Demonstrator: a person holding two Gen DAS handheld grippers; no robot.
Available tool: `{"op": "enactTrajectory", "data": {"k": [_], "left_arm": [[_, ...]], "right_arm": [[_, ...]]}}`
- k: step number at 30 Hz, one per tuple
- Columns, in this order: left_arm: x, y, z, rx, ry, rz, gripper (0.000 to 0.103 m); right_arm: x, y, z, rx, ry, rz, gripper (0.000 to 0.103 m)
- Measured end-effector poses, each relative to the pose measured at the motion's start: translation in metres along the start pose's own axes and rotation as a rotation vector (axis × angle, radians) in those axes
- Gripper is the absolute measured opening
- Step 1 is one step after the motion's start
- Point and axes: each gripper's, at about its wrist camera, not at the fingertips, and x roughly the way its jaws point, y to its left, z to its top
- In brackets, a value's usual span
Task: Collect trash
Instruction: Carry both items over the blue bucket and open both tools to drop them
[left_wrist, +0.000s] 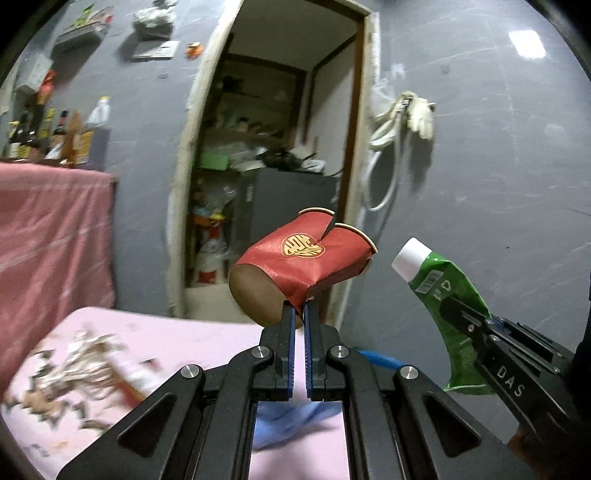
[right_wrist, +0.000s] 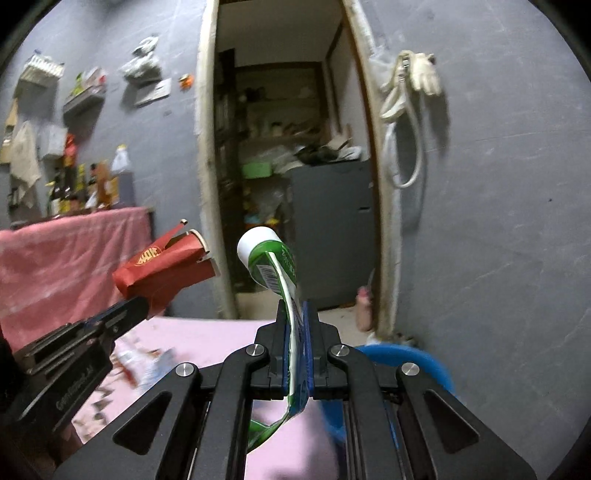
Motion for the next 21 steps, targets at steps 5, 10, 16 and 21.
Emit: {"op": "enactTrajectory", "data": {"k": [5, 10, 16, 21], "left_arm": [[0.041, -0.037, 0.003, -0.024, 0.003, -0.066, 0.002], [0.072, -0.070, 0.000, -0.042, -0.004, -0.087, 0.002], [0.119, -0.095, -0.013, -0.089, 0.046, -0.064, 0.002], [0.151, -0.106, -0.031, -0.112, 0.133, -0.054, 0.002]], "right_arm": [[0.009, -0.046, 0.012, 0.003, -0.031, -0.058, 0.005], [0.019, -0.085, 0.010, 0.021, -0.067, -0.107, 0.005], [0.035, -0.124, -0.008, 0.069, -0.063, -0.138, 0.005], [0.052, -0.145, -0.026, 0.089, -0.015, -0.149, 0.005]]}}
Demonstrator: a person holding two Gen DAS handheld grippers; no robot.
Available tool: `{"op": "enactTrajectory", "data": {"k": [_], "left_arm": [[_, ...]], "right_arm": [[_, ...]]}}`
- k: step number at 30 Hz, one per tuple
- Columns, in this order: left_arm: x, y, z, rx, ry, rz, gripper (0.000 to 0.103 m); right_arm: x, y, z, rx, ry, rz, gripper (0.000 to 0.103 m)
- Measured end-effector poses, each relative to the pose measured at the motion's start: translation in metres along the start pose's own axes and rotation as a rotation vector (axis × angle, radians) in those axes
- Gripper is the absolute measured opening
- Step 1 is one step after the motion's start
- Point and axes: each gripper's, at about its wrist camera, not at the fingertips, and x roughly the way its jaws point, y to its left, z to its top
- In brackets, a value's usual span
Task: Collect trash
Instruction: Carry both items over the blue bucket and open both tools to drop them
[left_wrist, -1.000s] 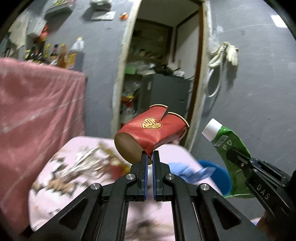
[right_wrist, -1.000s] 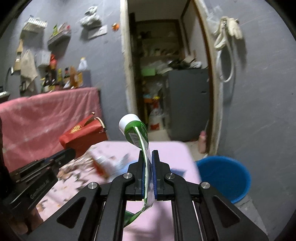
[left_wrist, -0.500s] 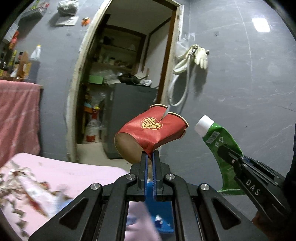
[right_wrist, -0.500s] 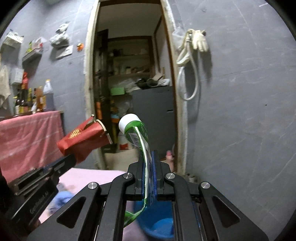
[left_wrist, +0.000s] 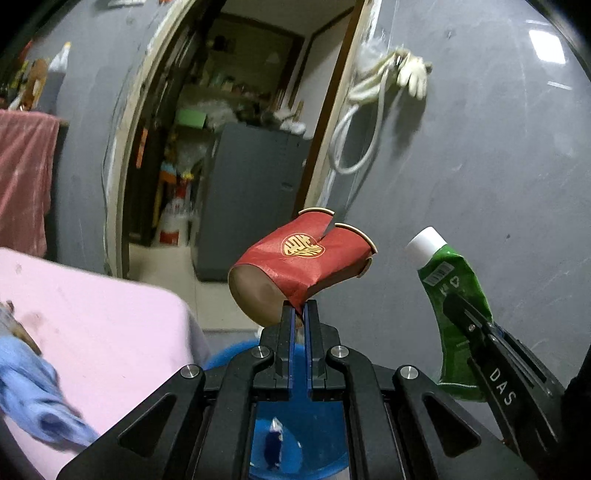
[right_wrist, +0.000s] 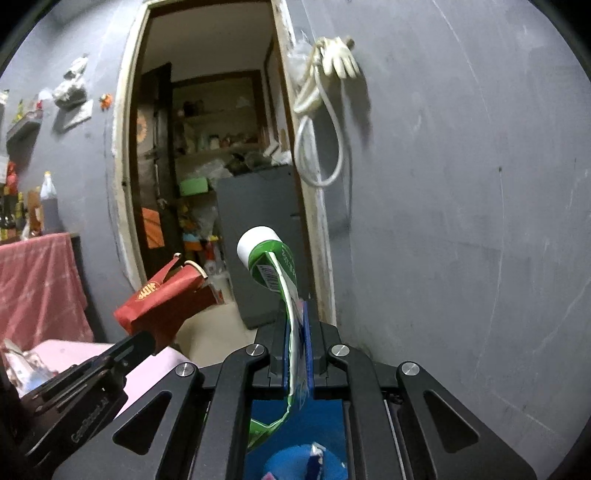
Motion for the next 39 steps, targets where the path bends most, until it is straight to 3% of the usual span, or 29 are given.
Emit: {"op": "enactTrajectory", "data": {"k": [16, 26, 30, 35, 39], "left_arm": [[0.065, 0.007, -0.041, -0.025, 0.213, 0.055, 0.002], [0.074, 0.012, -0.052, -0.043, 0.286, 0.052, 0.004], [0.068, 0.012, -0.050, -0.063, 0.285, 0.049, 0.023], [0.058, 0.013, -0.040, -0.081, 0.248, 0.049, 0.030], [0.045, 0.011, -0.028, -0.088, 0.207, 0.048, 0.041]], "right_arm": [[0.047, -0.027, -0.036, 0.088, 0.199, 0.020, 0.005], [0.065, -0.040, -0.045, 0.150, 0.301, 0.023, 0.010], [0.065, -0.041, -0.043, 0.155, 0.302, 0.033, 0.021], [0.057, -0.041, -0.036, 0.146, 0.258, 0.031, 0.023], [0.050, -0.043, -0.031, 0.156, 0.230, 0.026, 0.030]]}}
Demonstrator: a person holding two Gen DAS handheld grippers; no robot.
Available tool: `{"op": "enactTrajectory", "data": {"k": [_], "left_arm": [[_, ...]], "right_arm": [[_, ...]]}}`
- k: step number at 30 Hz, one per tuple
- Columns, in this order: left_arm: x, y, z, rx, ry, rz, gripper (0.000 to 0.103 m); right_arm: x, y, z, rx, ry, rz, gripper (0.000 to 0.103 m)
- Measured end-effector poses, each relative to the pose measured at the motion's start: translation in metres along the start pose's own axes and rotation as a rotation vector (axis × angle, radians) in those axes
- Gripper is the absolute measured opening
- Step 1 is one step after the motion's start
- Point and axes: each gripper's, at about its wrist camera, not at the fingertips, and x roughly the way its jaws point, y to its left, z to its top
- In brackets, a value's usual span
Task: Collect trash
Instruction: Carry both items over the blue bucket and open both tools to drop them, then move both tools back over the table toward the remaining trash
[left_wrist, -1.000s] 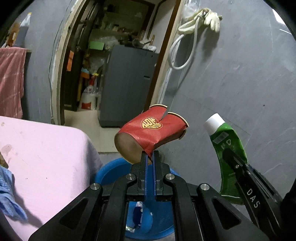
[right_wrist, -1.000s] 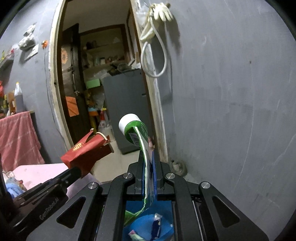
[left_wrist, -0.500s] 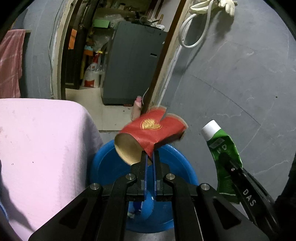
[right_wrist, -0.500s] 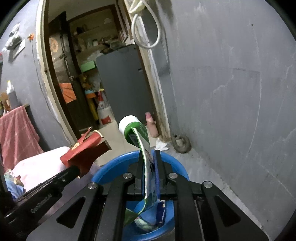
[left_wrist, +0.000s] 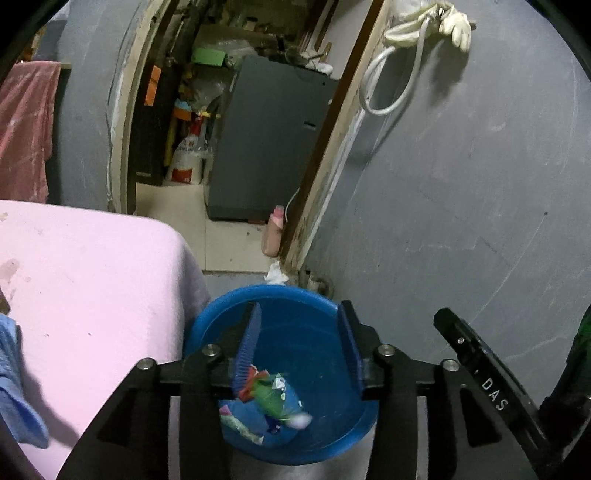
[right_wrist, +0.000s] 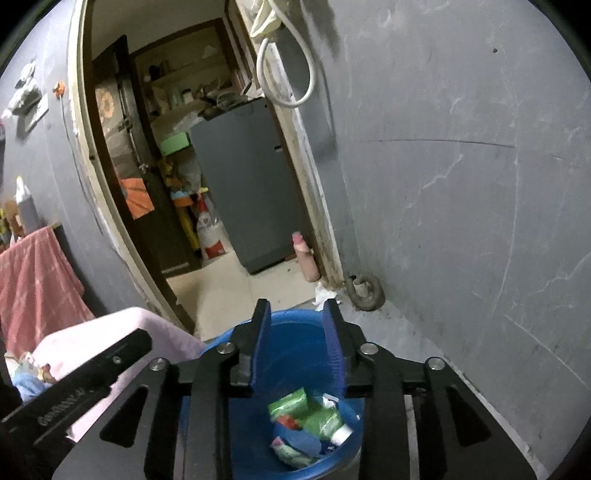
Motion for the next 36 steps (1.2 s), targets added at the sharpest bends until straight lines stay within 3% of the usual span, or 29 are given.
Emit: {"op": "enactTrajectory", "data": {"k": [1, 3, 7, 9, 13, 16, 19, 36], "left_arm": [[-0.005, 0.000, 0.003, -0.002, -0.010, 0.001, 0.044], [-0.015, 0.000, 0.009, -0.001, -0.034, 0.003, 0.048], [-0.042, 0.004, 0.022, 0.014, -0.096, 0.008, 0.063], [-0.057, 0.007, 0.027, 0.026, -0.134, 0.012, 0.070], [-0.088, 0.016, 0.037, 0.062, -0.204, 0.036, 0.085], [-0.108, 0.025, 0.042, 0.093, -0.226, 0.055, 0.087], [-0.127, 0.037, 0.043, 0.093, -0.246, 0.081, 0.100], [-0.218, 0.114, 0.039, 0.096, -0.315, 0.169, 0.100]], "right_arm": [[-0.003, 0.001, 0.001, -0.004, -0.010, -0.007, 0.032], [-0.012, 0.003, 0.005, -0.005, -0.042, -0.007, 0.051], [-0.036, 0.010, 0.015, -0.014, -0.112, -0.016, 0.061], [-0.051, 0.016, 0.019, -0.017, -0.156, -0.021, 0.078], [-0.070, 0.030, 0.027, -0.028, -0.188, -0.009, 0.082], [-0.084, 0.045, 0.030, -0.049, -0.207, -0.003, 0.090], [-0.096, 0.059, 0.031, -0.056, -0.222, 0.013, 0.102], [-0.142, 0.154, 0.017, -0.126, -0.281, 0.124, 0.103]]}}
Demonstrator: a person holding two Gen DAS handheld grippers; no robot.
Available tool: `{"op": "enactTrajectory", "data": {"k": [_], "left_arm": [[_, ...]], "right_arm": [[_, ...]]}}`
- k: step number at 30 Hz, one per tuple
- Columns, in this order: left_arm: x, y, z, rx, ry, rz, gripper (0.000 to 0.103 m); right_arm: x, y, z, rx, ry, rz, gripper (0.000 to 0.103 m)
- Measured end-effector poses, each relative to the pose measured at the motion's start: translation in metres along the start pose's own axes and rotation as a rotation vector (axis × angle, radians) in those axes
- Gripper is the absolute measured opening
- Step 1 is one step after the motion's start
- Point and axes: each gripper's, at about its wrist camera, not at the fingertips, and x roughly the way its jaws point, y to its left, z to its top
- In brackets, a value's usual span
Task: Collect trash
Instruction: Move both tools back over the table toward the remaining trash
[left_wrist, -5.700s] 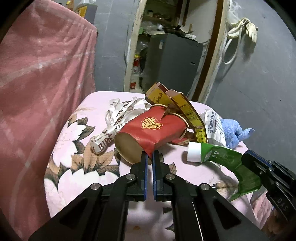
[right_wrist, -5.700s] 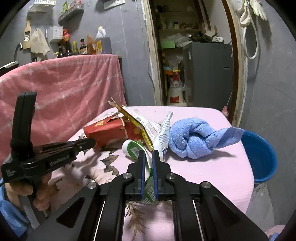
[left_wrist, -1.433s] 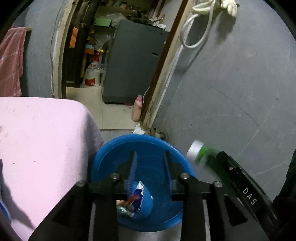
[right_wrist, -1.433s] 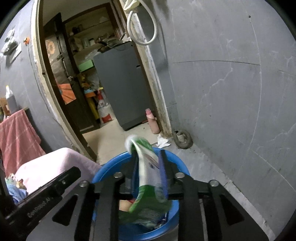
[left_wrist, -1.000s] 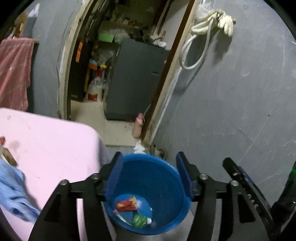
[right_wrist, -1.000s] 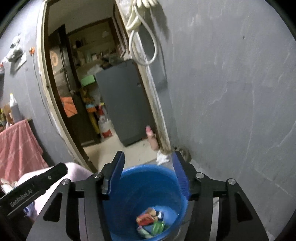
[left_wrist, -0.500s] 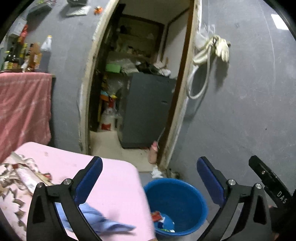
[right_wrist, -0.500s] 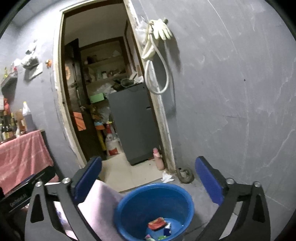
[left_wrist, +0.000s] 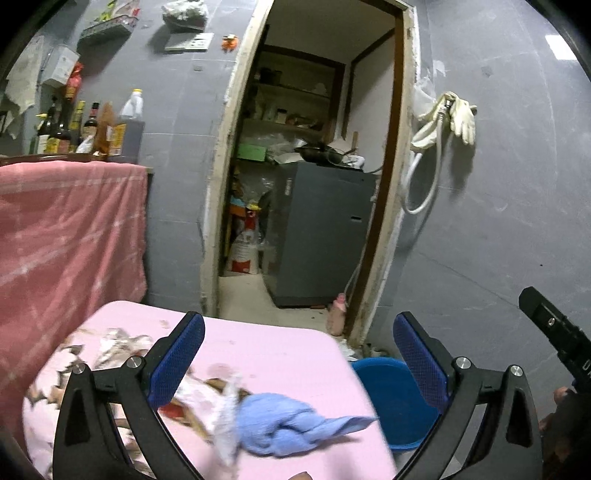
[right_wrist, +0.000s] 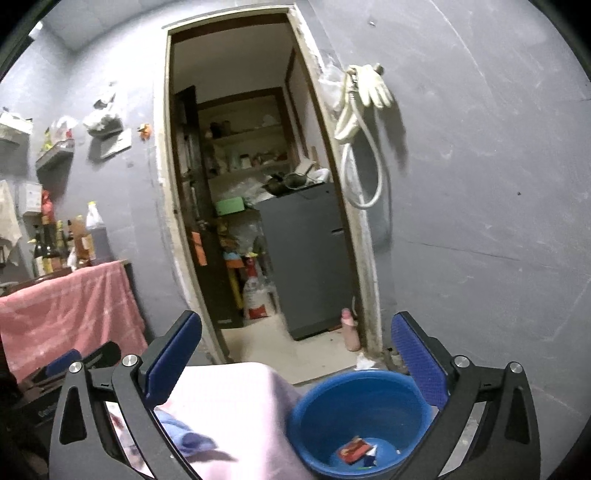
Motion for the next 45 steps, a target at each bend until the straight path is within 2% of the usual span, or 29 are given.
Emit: {"op": "enactTrajectory", "data": {"k": [9, 18, 29, 45], "left_arm": [[-0.023, 0.059, -0.004, -0.007, 0.000, 0.084, 0.100], [-0.034, 0.108, -0.023, -0.008, 0.031, 0.170, 0.100], [-0.021, 0.149, -0.048, -0.006, 0.117, 0.223, 0.100], [0.012, 0.201, -0.065, -0.030, 0.261, 0.251, 0.100]], "right_arm": [[0.000, 0.050, -0.011, -0.012, 0.003, 0.062, 0.103], [0.010, 0.080, -0.031, -0.056, 0.037, 0.090, 0.103], [0.042, 0.104, -0.066, -0.078, 0.170, 0.150, 0.103], [0.078, 0.122, -0.106, -0.136, 0.350, 0.141, 0.103]]}}
